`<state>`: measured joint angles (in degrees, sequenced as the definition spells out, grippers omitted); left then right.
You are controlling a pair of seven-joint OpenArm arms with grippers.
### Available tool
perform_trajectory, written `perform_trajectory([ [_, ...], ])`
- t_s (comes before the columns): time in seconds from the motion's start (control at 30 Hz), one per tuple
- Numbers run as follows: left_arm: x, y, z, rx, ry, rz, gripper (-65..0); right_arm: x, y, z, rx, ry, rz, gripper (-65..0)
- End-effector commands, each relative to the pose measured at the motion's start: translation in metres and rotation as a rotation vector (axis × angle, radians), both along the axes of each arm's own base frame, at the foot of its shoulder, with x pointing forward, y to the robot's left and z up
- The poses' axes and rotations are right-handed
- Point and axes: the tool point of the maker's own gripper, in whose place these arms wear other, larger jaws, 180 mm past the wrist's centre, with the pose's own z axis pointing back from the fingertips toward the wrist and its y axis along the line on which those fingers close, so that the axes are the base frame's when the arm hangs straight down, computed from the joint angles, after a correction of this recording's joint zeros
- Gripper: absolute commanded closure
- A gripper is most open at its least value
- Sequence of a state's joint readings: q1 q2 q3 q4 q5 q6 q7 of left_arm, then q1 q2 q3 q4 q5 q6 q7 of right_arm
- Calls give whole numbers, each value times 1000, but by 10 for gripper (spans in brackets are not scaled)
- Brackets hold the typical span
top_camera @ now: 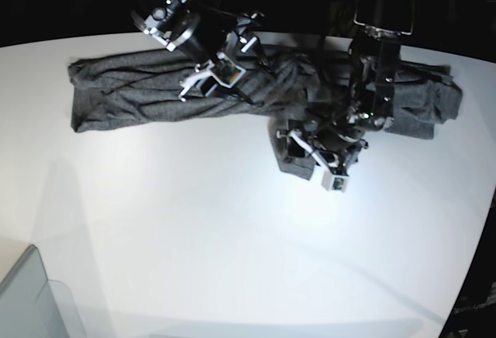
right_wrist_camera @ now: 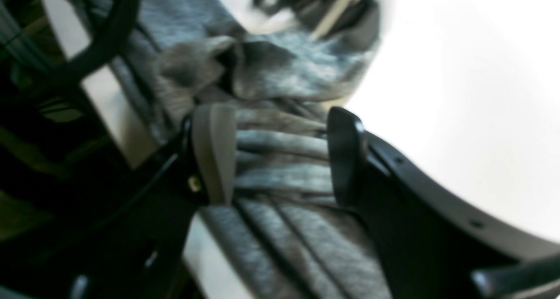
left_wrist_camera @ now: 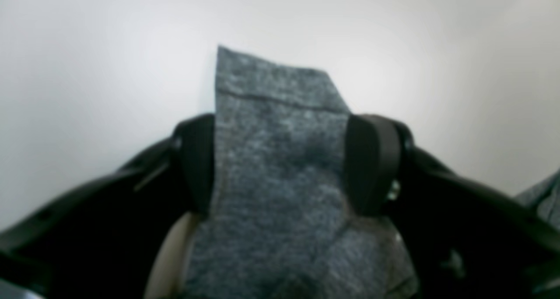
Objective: Layout the t-shirt on the table in an organized manner, then fold the t-shirt properly
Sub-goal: 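Grasp the sleeve end with the left gripper and tuck it onto the fold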
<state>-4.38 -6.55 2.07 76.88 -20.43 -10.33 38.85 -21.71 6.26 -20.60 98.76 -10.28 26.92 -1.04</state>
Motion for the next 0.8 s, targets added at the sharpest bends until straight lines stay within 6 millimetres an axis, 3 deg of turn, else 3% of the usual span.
perform_trajectory([
  [0.0,11,1,8,5,-18,3,-371,4,3,15,45,-38,-4,-337],
  [0.2,9,4,3,8,-4,7,-236,6,-8,14,23,-46,-16,-337],
  [0.37,10,7,2,12,-1,19,0,10,-18,12,10,-46,-45,-337],
  [0.57,15,12,15,9,-37,34,-1,15,-27,12,-1,-50,-70,-337],
  [0.77,27,49,62,-9,-165,147,-1,23,-45,11,-21,-57,-116,-337],
])
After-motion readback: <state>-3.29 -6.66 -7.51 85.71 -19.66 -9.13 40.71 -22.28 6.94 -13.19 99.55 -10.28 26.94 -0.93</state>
